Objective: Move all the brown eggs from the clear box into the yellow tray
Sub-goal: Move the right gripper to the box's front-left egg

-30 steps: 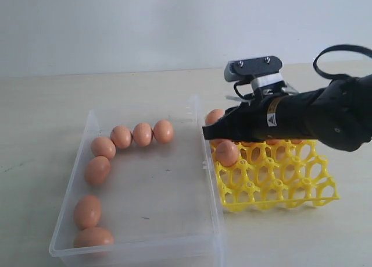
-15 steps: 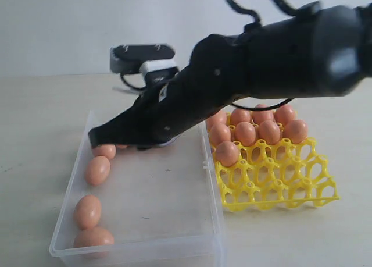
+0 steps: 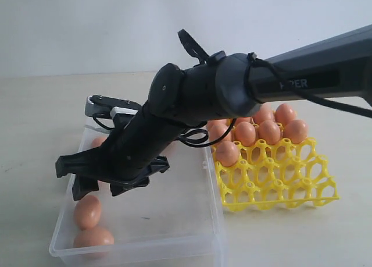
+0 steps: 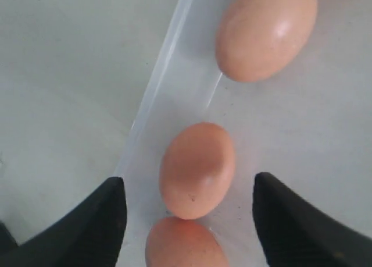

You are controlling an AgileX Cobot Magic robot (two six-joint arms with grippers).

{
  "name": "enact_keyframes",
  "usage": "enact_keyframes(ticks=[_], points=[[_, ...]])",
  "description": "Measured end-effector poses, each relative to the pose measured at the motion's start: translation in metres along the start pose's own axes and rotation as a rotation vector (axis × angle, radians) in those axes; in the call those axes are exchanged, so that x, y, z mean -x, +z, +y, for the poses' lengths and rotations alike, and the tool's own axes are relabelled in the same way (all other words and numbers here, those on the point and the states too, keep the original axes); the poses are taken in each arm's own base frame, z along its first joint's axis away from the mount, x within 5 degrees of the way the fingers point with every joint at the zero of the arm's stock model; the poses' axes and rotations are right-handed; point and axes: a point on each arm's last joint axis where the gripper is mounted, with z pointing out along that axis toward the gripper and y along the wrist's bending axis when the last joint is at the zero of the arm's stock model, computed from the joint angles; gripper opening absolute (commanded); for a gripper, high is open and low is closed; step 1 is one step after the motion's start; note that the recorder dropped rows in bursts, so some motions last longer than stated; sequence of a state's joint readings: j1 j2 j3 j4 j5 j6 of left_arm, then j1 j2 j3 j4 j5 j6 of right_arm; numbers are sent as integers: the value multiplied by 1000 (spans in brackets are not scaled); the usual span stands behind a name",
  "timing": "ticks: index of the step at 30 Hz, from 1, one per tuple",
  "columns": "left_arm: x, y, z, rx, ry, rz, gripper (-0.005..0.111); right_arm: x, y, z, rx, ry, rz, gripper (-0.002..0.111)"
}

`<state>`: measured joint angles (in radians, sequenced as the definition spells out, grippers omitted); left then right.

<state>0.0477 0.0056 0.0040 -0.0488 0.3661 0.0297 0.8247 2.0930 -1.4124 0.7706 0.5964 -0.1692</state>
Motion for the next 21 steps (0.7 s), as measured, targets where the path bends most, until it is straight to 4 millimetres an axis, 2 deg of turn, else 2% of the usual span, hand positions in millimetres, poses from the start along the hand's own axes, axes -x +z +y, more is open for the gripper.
enact_keyframes(ticks=[7,9,14,16,18,20,21], points=[[0,0,0,0,0,0,0,-3,15,-4,-7,-11,28,61],[0,0,0,0,0,0,0,-2,26,-2,-3,-20,37,60],[0,0,0,0,0,0,0,0,38,-1,6,-30,68,36],[0,0,0,0,0,0,0,0,39,0,9,-28,68,31],[0,0,0,0,0,0,0,0,40,-1,10,-23,72,21],[0,0,0,0,0,0,0,1,41,-1,12,-22,71,1],[0,0,0,0,0,0,0,1,41,-1,12,-22,70,0]])
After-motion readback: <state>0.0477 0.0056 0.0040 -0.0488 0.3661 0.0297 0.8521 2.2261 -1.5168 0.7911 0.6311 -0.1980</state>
